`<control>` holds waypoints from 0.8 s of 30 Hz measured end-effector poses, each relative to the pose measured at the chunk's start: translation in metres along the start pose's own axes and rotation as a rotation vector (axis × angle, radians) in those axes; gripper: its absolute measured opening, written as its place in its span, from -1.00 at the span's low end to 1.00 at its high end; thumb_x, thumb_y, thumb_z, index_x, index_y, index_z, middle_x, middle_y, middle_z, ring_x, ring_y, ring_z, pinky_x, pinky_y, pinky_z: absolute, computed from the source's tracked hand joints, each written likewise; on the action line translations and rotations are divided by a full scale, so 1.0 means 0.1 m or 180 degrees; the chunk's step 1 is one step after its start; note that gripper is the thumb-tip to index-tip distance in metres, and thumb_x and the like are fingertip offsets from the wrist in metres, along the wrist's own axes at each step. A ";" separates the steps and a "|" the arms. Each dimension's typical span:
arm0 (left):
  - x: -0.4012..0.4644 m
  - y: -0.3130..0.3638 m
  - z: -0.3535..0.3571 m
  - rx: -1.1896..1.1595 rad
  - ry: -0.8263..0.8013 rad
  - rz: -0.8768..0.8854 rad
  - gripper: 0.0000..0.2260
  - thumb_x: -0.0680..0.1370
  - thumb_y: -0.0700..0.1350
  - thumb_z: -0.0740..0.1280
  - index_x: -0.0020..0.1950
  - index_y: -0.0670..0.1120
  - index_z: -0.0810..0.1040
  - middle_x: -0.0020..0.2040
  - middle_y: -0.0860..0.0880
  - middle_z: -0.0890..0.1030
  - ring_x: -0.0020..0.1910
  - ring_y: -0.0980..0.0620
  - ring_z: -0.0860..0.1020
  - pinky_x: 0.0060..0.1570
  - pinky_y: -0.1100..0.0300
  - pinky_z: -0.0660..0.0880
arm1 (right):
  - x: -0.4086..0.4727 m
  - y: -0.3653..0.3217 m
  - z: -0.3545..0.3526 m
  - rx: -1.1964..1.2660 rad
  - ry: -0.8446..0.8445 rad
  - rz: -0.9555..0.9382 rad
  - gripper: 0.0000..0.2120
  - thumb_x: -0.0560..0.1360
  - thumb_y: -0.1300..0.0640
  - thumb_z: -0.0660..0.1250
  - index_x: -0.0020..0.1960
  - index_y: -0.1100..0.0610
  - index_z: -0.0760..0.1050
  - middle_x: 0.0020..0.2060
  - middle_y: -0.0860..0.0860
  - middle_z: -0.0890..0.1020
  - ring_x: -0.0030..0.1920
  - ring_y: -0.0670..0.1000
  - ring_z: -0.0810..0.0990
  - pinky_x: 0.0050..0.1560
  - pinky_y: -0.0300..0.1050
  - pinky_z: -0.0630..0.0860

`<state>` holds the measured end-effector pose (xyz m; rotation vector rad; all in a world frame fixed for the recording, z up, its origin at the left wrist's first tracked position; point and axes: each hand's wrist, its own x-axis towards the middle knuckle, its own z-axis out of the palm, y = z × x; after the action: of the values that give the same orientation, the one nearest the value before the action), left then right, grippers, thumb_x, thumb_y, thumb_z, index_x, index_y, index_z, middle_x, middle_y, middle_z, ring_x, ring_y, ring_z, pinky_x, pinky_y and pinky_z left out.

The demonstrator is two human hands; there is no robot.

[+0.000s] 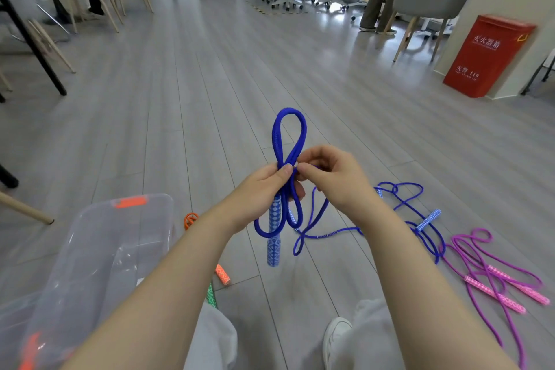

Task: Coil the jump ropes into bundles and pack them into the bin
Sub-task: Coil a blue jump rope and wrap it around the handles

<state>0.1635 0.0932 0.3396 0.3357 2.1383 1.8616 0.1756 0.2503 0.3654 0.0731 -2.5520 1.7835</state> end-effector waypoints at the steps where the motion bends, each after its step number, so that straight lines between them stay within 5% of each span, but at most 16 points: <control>1: 0.00 0.00 0.01 -0.0022 -0.0069 -0.0024 -0.73 0.69 0.00 0.09 0.10 -0.07 0.55 -0.12 -0.07 0.67 -0.08 0.03 0.63 -0.05 0.26 0.55 | 0.00 0.00 0.00 0.0077 0.0035 -0.0002 -0.94 0.53 0.20 0.38 0.00 0.14 0.54 -0.24 0.03 0.67 -0.26 -0.18 0.63 -0.33 -0.41 0.43; 9: 0.00 0.00 0.03 0.0110 0.0014 -0.0058 -0.68 0.69 0.01 0.10 0.06 -0.16 0.55 -0.14 -0.05 0.66 -0.14 0.12 0.63 -0.14 0.35 0.51 | -0.04 -0.02 -0.04 0.0003 -0.0353 0.0051 -0.93 0.55 0.25 0.32 -0.08 0.16 0.45 -0.32 0.09 0.67 -0.40 -0.17 0.58 -0.34 -0.42 0.41; 14: 0.01 -0.04 0.03 0.0228 -0.0270 -0.0140 -0.75 0.69 -0.04 0.09 -0.03 -0.06 0.51 -0.25 -0.01 0.53 -0.18 0.07 0.56 -0.07 0.21 0.52 | -0.02 0.01 -0.03 -0.0353 -0.0350 0.0104 -0.93 0.55 0.25 0.27 0.02 0.14 0.46 -0.27 -0.02 0.66 -0.39 -0.26 0.53 -0.27 -0.34 0.40; 18: 0.07 -0.14 -0.02 0.0960 -0.0284 0.0238 -0.78 0.68 -0.06 0.11 -0.07 -0.02 0.48 -0.25 0.01 0.48 -0.23 0.07 0.46 -0.16 0.19 0.47 | -0.02 0.04 -0.15 -0.0625 -0.0495 0.0232 -0.92 0.54 0.15 0.32 0.02 0.07 0.45 -0.36 -0.06 0.59 -0.43 -0.21 0.47 -0.29 -0.25 0.44; 21: 0.16 -0.19 -0.14 0.1389 0.0437 0.0658 -0.79 0.67 -0.03 0.14 -0.15 0.03 0.44 -0.28 0.07 0.48 -0.30 0.12 0.44 -0.21 0.20 0.42 | -0.02 0.08 -0.28 -0.0570 -0.0434 0.0233 -0.95 0.53 0.09 0.36 -0.04 0.05 0.52 -0.42 -0.09 0.49 -0.38 -0.10 0.43 -0.28 -0.17 0.45; 24: 0.26 -0.15 -0.33 0.0307 0.1866 0.0550 -0.75 0.67 -0.04 0.13 -0.20 0.00 0.41 -0.34 0.07 0.45 -0.36 0.10 0.42 -0.24 0.25 0.40 | 0.00 0.11 -0.47 -0.0358 0.0030 0.0205 -0.93 0.51 0.06 0.40 -0.13 0.03 0.58 -0.39 -0.05 0.49 -0.34 -0.05 0.41 -0.25 -0.09 0.42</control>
<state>0.1277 0.0694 0.3270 -0.0188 2.6514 2.1582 0.1745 0.2981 0.3709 -0.0202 -2.6711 1.6520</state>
